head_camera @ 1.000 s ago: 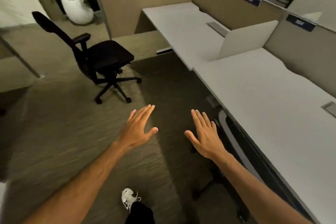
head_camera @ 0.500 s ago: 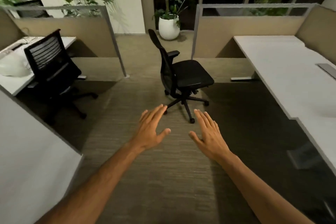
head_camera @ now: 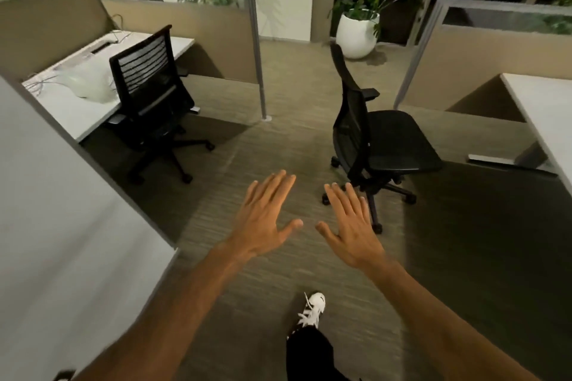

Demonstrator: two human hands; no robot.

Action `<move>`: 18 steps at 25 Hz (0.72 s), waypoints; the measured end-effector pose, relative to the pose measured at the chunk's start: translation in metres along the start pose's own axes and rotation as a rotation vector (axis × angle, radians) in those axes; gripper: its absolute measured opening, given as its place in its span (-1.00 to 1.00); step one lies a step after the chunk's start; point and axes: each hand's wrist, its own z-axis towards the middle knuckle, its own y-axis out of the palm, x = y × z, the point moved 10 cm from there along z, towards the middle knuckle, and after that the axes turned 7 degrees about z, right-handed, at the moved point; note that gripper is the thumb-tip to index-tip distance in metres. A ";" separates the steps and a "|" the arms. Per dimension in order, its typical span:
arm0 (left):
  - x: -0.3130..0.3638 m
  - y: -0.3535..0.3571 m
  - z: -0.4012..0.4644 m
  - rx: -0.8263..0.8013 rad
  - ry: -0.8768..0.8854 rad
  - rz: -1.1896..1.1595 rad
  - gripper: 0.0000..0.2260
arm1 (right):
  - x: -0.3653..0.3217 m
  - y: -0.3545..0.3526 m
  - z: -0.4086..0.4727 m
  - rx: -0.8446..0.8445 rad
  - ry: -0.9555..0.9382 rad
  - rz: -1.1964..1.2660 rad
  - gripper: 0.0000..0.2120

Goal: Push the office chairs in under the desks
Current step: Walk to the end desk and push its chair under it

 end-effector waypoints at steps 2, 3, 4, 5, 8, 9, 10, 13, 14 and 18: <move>-0.040 -0.002 0.030 -0.016 -0.040 0.064 -0.18 | 0.003 0.013 0.057 -0.018 -0.041 -0.009 -0.27; -0.063 -0.005 0.047 -0.020 -0.070 0.096 -0.17 | 0.002 0.017 0.089 -0.029 -0.063 -0.014 -0.27; -0.084 -0.009 0.064 -0.027 -0.103 0.116 -0.16 | 0.001 0.020 0.119 -0.043 -0.081 -0.020 -0.27; -0.107 -0.014 0.082 -0.035 -0.134 0.126 -0.16 | -0.002 0.021 0.153 -0.059 -0.104 -0.022 -0.27; -0.168 -0.029 0.132 -0.034 -0.208 0.153 -0.18 | -0.011 0.021 0.243 -0.086 -0.180 -0.022 -0.27; -0.187 -0.031 0.147 -0.036 -0.243 0.154 -0.18 | -0.015 0.020 0.270 -0.096 -0.202 -0.024 -0.27; -0.207 -0.031 0.162 -0.039 -0.282 0.147 -0.19 | -0.018 0.020 0.297 -0.106 -0.219 -0.028 -0.27; -0.246 -0.023 0.195 -0.035 -0.351 0.078 -0.20 | -0.022 0.023 0.357 -0.120 -0.247 0.017 -0.26; -0.257 -0.019 0.208 -0.038 -0.347 0.070 -0.20 | -0.020 0.025 0.376 -0.126 -0.251 0.034 -0.26; -0.316 0.005 0.271 -0.067 -0.342 0.041 -0.21 | 0.006 0.036 0.456 -0.133 -0.190 0.018 -0.27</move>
